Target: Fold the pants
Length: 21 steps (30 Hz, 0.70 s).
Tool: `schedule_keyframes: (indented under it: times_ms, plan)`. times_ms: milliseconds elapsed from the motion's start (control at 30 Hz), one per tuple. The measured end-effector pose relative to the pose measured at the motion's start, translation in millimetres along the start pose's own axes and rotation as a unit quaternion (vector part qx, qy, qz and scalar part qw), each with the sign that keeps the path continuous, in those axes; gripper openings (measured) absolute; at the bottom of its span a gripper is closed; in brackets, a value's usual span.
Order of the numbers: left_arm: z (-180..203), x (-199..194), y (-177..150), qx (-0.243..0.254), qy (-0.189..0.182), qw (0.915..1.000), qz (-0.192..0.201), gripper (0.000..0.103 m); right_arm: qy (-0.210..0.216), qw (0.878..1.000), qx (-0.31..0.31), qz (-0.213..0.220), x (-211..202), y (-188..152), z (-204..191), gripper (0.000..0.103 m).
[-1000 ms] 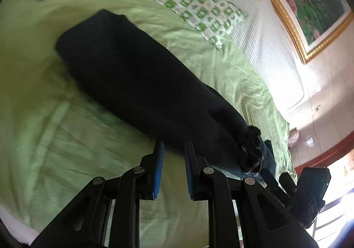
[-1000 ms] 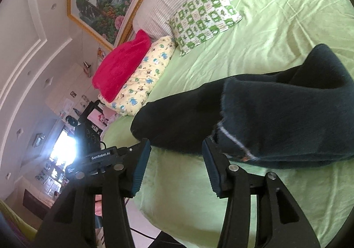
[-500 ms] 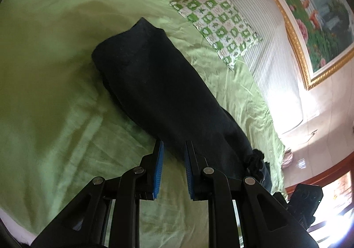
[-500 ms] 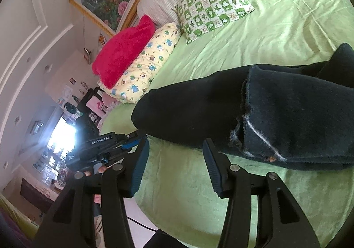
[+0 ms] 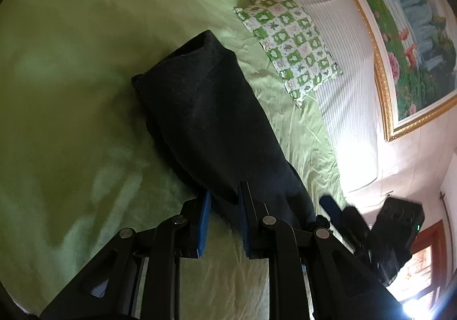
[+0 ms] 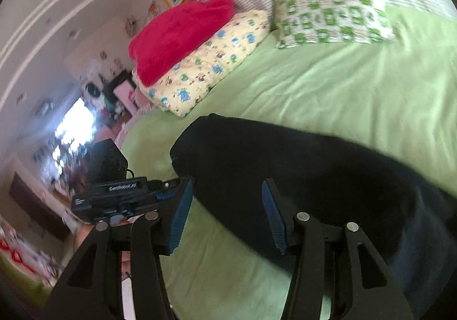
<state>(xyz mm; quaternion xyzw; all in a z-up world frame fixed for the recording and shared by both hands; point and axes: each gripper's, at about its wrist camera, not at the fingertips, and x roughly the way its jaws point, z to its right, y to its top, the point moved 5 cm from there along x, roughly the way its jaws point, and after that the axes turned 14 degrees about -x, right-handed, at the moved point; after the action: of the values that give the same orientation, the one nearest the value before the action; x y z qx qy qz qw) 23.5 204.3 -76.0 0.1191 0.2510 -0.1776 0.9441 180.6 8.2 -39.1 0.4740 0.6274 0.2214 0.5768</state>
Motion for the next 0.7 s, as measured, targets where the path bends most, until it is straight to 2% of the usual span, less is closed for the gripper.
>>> schedule_keyframes:
  times_ms: [333,533,700]
  plan:
    - [0,13,9,-0.041,-0.037,0.9984,-0.015,0.017,0.027,0.993,-0.086,-0.070,83,65,7,0.052]
    - [-14,28,20,-0.087,-0.057,0.9942,-0.029,0.017,0.065,0.983,-0.118,-0.124,132,78,7,0.052]
    - [-13,29,25,-0.086,-0.053,0.9947,-0.020,0.017,0.070,0.979,-0.113,-0.152,154,78,20,0.052]
